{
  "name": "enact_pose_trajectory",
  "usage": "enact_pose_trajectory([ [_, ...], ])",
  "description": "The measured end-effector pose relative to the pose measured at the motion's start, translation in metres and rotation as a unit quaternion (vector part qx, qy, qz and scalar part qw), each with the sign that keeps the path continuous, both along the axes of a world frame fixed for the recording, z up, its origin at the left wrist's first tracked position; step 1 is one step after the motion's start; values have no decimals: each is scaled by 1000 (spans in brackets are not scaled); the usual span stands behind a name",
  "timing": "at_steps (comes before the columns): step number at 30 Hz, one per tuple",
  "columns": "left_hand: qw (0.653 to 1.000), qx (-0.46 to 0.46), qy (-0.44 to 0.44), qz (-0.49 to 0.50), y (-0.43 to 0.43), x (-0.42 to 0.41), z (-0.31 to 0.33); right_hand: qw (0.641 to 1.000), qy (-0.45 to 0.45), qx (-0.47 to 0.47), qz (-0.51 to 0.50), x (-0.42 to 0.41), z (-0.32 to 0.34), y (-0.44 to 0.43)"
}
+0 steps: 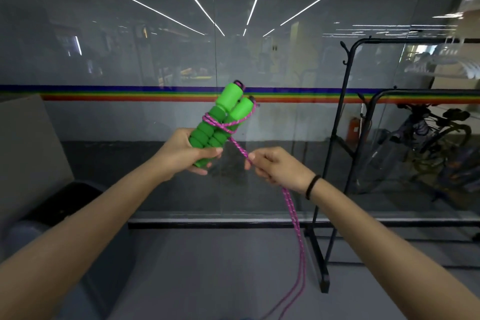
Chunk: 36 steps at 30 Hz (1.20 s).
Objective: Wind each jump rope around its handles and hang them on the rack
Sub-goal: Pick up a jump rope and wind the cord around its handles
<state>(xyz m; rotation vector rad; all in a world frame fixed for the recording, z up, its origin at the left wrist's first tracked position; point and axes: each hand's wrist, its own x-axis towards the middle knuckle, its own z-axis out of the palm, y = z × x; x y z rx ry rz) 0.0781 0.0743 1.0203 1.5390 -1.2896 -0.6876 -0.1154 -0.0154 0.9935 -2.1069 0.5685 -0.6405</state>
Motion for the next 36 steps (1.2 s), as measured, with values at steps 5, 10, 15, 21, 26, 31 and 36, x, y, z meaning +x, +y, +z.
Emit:
enact_pose_trajectory([
  [5,894,21,-443,63,1,-7,-3,933,187,-306,-33,-5,24,-2],
  [10,798,94,-596,-6,5,-18,12,930,183,-317,-25,-5,54,1],
  [15,868,124,-400,-269,11,-11,27,993,0,-81,83,-2,58,-1],
  [21,974,-6,-20,-227,16,-14,14,956,-186,198,112,13,20,1],
  [26,992,-30,107,-65,6,-27,-5,992,-97,67,-48,19,3,11],
  [31,986,-81,-91,114,-5,-18,-14,976,114,-177,-56,12,11,25],
  [36,843,50,-526,98,8,-20,-9,921,238,-309,-1,3,35,28],
])
